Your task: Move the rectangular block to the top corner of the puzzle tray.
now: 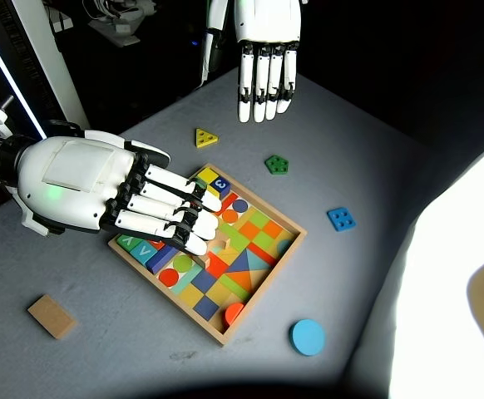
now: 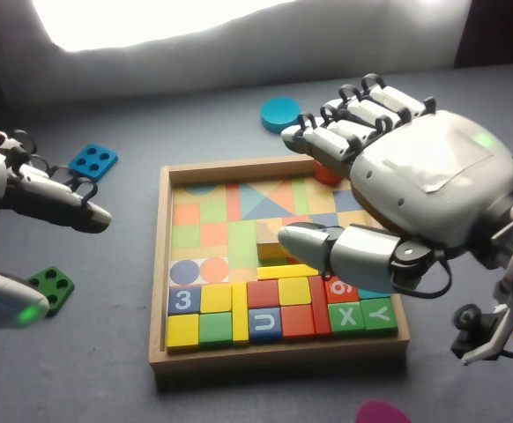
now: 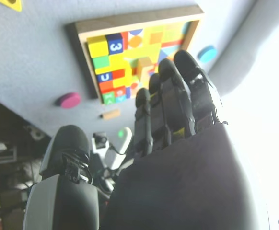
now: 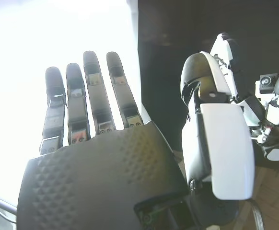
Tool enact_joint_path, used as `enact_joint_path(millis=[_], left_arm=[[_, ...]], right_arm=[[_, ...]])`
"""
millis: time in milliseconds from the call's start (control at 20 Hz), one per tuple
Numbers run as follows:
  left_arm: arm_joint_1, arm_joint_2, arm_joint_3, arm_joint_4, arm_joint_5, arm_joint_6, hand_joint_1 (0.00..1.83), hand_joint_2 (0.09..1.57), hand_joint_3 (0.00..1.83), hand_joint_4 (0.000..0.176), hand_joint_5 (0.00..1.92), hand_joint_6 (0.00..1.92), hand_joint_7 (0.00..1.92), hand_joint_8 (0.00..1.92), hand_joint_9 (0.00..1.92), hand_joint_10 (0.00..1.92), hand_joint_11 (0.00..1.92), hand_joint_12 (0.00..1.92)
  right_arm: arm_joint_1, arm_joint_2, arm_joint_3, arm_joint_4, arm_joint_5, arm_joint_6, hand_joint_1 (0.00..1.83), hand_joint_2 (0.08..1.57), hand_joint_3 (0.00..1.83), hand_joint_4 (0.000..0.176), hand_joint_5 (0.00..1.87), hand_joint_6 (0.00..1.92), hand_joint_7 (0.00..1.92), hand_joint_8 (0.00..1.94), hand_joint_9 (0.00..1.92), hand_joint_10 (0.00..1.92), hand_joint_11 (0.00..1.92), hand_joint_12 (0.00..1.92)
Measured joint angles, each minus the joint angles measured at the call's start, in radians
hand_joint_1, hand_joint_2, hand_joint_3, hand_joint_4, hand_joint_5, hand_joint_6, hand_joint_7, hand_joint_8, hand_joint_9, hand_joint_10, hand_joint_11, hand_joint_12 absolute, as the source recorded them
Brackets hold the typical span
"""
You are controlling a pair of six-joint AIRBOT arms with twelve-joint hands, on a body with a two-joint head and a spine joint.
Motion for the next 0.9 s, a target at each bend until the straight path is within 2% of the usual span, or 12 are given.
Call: enact_joint_path(millis=[50,100,200,250,350,450,500,750,900], left_arm=[[-0.010,0.000,0.002,0.000,-0.003,0.000,0.24,1.30,0.00,0.028,0.19,0.00,0.18,0.00,0.20,0.00,0.00,0.62],[-0.016,0.000,0.002,0.000,0.005,0.000,0.21,1.30,0.00,0.024,0.18,0.00,0.13,0.00,0.14,0.00,0.00,0.50],[-0.018,0.000,0.002,0.000,0.049,-0.015,0.13,1.29,0.00,0.028,0.15,0.00,0.10,0.00,0.10,0.00,0.00,0.41],[-0.020,0.000,0.002,0.000,0.061,-0.016,0.11,1.28,0.00,0.035,0.13,0.00,0.10,0.00,0.10,0.00,0.00,0.37],[-0.023,0.000,0.002,0.000,0.097,-0.018,0.07,1.28,0.00,0.033,0.10,0.00,0.06,0.00,0.06,0.00,0.00,0.26],[-0.023,0.000,0.002,0.000,0.122,-0.018,0.06,1.28,0.00,0.033,0.10,0.00,0.06,0.00,0.06,0.00,0.00,0.22],[-0.028,0.000,0.002,0.000,0.127,-0.018,0.07,1.28,0.00,0.038,0.11,0.00,0.06,0.00,0.07,0.00,0.00,0.23],[-0.030,0.000,-0.008,0.000,0.130,-0.018,0.08,1.28,0.00,0.037,0.12,0.00,0.08,0.00,0.08,0.00,0.00,0.26],[-0.030,0.000,-0.019,0.000,0.129,-0.019,0.09,1.27,0.00,0.037,0.11,0.00,0.09,0.00,0.08,0.00,0.00,0.30]], right_arm=[[0.000,-0.009,0.000,0.000,0.000,-0.002,0.00,1.22,0.00,0.000,0.18,0.25,0.31,0.00,0.09,0.27,0.00,0.52],[-0.002,-0.016,0.000,0.000,0.000,-0.003,0.00,1.22,0.00,0.000,0.17,0.23,0.29,0.00,0.08,0.24,0.00,0.44],[-0.005,-0.041,0.006,0.022,-0.001,-0.032,0.00,1.20,0.00,0.000,0.19,0.19,0.30,0.00,0.11,0.17,0.00,0.39],[-0.004,-0.052,0.010,0.049,-0.001,-0.052,0.00,1.19,0.00,0.000,0.17,0.16,0.27,0.00,0.09,0.14,0.00,0.24],[-0.002,-0.081,0.034,0.163,-0.020,-0.083,0.00,1.19,0.00,0.000,0.16,0.12,0.24,0.00,0.09,0.09,0.00,0.15],[0.007,-0.092,0.052,0.216,-0.043,-0.087,0.00,1.19,0.00,0.000,0.16,0.11,0.22,0.00,0.08,0.07,0.00,0.05],[0.018,-0.099,0.057,0.239,-0.052,-0.089,0.00,1.19,0.00,0.000,0.15,0.10,0.21,0.00,0.08,0.07,0.00,0.05],[0.038,-0.143,0.098,0.361,-0.095,-0.134,0.00,1.19,0.00,0.000,0.17,0.09,0.18,0.00,0.08,0.06,0.00,0.02],[0.035,-0.146,0.109,0.360,-0.098,-0.139,0.00,1.18,0.00,0.000,0.25,0.12,0.16,0.00,0.05,0.04,0.00,0.00]])
